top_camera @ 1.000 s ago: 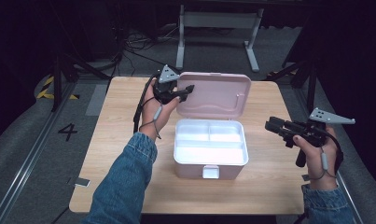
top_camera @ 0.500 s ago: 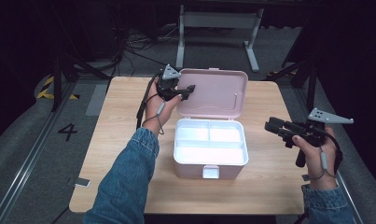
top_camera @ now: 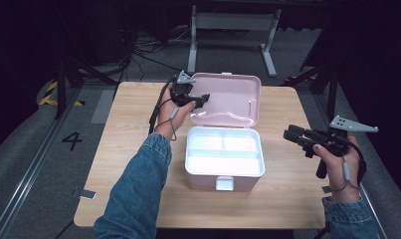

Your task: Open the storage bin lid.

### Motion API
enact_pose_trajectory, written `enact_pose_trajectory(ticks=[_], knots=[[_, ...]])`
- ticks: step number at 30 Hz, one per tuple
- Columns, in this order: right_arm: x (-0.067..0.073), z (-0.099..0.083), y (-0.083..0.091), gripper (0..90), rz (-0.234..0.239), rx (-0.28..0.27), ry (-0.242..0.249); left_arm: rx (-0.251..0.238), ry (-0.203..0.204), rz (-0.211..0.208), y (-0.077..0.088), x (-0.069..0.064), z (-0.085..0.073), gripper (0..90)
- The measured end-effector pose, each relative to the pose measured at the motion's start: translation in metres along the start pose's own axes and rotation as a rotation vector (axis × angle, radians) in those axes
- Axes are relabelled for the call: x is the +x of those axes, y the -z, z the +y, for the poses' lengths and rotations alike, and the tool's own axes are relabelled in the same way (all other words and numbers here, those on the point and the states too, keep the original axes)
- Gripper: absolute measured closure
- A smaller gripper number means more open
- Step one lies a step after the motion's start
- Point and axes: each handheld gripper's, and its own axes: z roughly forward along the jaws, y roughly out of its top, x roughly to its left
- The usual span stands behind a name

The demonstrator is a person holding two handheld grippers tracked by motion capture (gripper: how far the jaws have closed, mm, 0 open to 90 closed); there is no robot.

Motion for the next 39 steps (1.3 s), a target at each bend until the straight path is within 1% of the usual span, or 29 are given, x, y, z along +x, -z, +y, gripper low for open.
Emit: enact_pose_trajectory(ticks=[2, 6, 7, 8, 10, 11, 16, 17, 20, 22, 25, 27, 31, 34, 37, 39], knots=[[-0.001, 0.0, 0.0, 61.6, 0.0, 0.0, -0.002, 0.001, 0.018, -0.006, -0.003, 0.002, -0.002, 37.2], [-0.002, -0.002, 0.0, 61.5, -0.002, 0.003, -0.007, 0.024, 0.047, -0.01, -0.007, 0.005, -0.004, 36.8], [-0.003, -0.002, 0.0, 61.5, -0.003, 0.006, -0.008, 0.034, 0.047, -0.006, -0.007, 0.005, -0.004, 36.6], [-0.003, -0.002, 0.0, 61.5, -0.002, 0.009, -0.011, 0.029, 0.052, -0.011, -0.009, 0.006, -0.004, 36.5], [-0.004, -0.003, -0.001, 61.4, -0.004, 0.01, -0.012, 0.044, 0.054, -0.012, -0.01, 0.008, -0.005, 36.4], [-0.005, -0.003, -0.002, 61.4, -0.005, 0.01, -0.009, 0.044, 0.067, -0.015, -0.011, 0.008, -0.006, 36.2], [-0.006, -0.004, -0.003, 61.3, -0.003, 0.018, -0.014, 0.061, 0.072, -0.006, -0.014, 0.01, -0.008, 35.2], [-0.006, -0.005, -0.004, 61.2, -0.004, 0.019, -0.016, 0.077, 0.081, 0.0, -0.016, 0.01, -0.009, 35.0], [-0.006, -0.005, -0.005, 61.1, -0.003, 0.022, -0.019, 0.084, 0.081, 0.003, -0.017, 0.011, -0.01, 34.6], [-0.007, -0.006, -0.005, 61.1, -0.003, 0.026, -0.015, 0.093, 0.092, 0.004, -0.018, 0.011, -0.011, 34.5], [-0.007, -0.006, -0.005, 61.1, -0.001, 0.029, -0.017, 0.105, 0.106, -0.006, -0.021, 0.013, -0.014, 34.4], [-0.007, -0.006, -0.006, 61.1, -0.003, 0.028, -0.018, 0.108, 0.109, -0.007, -0.022, 0.014, -0.015, 34.3], [-0.008, -0.007, -0.005, 61.0, -0.009, 0.029, -0.017, 0.135, 0.141, -0.019, -0.025, 0.016, -0.016, 34.2], [-0.008, -0.007, -0.005, 61.0, -0.009, 0.027, -0.019, 0.143, 0.144, -0.021, -0.026, 0.017, -0.016, 33.9], [-0.008, -0.007, -0.006, 60.9, -0.009, 0.03, -0.017, 0.158, 0.161, -0.025, -0.028, 0.018, -0.019, 33.2], [-0.008, -0.007, -0.006, 60.7, -0.01, 0.028, -0.017, 0.158, 0.166, -0.024, -0.029, 0.019, -0.02, 33.2]])
